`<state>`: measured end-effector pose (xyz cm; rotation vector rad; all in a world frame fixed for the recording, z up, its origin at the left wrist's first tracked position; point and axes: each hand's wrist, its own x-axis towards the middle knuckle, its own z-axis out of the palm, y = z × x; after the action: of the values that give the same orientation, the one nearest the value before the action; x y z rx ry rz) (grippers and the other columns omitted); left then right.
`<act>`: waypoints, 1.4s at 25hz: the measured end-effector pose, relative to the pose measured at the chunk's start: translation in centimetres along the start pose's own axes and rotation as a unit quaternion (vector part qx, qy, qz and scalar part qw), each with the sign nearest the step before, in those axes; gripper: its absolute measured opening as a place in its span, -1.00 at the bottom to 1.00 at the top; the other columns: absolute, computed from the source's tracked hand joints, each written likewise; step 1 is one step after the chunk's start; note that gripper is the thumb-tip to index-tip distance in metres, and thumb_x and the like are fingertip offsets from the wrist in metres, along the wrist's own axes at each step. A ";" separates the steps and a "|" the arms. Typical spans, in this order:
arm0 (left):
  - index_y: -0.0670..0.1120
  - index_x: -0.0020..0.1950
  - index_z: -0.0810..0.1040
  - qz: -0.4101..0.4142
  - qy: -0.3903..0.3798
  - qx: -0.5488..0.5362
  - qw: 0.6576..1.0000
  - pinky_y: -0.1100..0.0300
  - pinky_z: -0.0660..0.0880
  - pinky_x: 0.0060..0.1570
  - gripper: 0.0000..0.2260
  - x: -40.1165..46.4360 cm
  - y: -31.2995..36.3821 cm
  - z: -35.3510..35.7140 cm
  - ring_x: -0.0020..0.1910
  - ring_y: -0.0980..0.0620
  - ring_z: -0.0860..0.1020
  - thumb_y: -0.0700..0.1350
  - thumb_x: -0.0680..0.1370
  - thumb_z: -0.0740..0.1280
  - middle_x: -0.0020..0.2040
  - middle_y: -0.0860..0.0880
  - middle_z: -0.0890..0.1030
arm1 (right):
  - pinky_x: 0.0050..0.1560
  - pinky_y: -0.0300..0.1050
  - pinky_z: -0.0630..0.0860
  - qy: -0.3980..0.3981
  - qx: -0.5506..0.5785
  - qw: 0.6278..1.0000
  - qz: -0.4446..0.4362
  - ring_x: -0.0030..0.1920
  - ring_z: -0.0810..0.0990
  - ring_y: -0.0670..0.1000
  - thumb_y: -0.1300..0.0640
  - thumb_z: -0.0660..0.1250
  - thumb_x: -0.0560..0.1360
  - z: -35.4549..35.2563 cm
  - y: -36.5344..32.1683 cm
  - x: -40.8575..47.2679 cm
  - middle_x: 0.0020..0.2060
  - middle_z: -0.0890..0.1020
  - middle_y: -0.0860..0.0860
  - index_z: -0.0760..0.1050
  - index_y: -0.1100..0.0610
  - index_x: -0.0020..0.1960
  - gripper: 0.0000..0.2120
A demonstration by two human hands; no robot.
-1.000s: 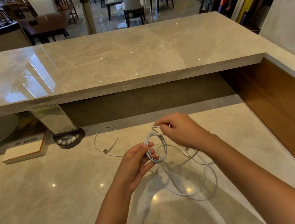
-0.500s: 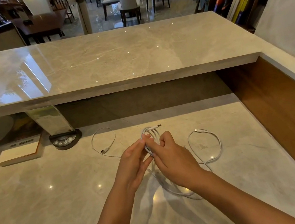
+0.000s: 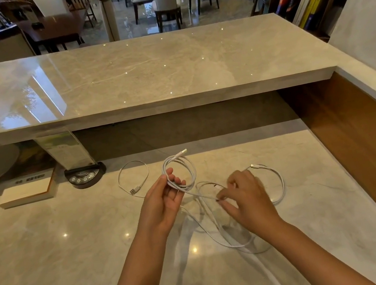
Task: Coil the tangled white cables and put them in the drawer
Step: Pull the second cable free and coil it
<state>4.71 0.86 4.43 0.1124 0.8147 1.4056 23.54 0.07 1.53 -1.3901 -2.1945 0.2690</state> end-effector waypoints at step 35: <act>-0.22 -0.17 0.49 -0.123 -0.040 0.000 0.992 0.20 0.57 -0.24 -0.75 -0.6 -2.8 1.6 -0.55 0.13 0.42 -0.22 0.62 0.09 -0.48 -0.03 0.45 | -0.23 -0.26 0.48 0.064 0.309 0.945 0.087 -0.21 0.50 -0.09 0.18 0.25 0.49 -0.5 -1.5 0.9 -0.16 0.51 -0.14 0.39 -0.25 -0.03 -0.71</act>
<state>7.98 0.40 4.42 0.0646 0.7356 1.1615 22.32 0.17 2.86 -1.1913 -1.6666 0.8266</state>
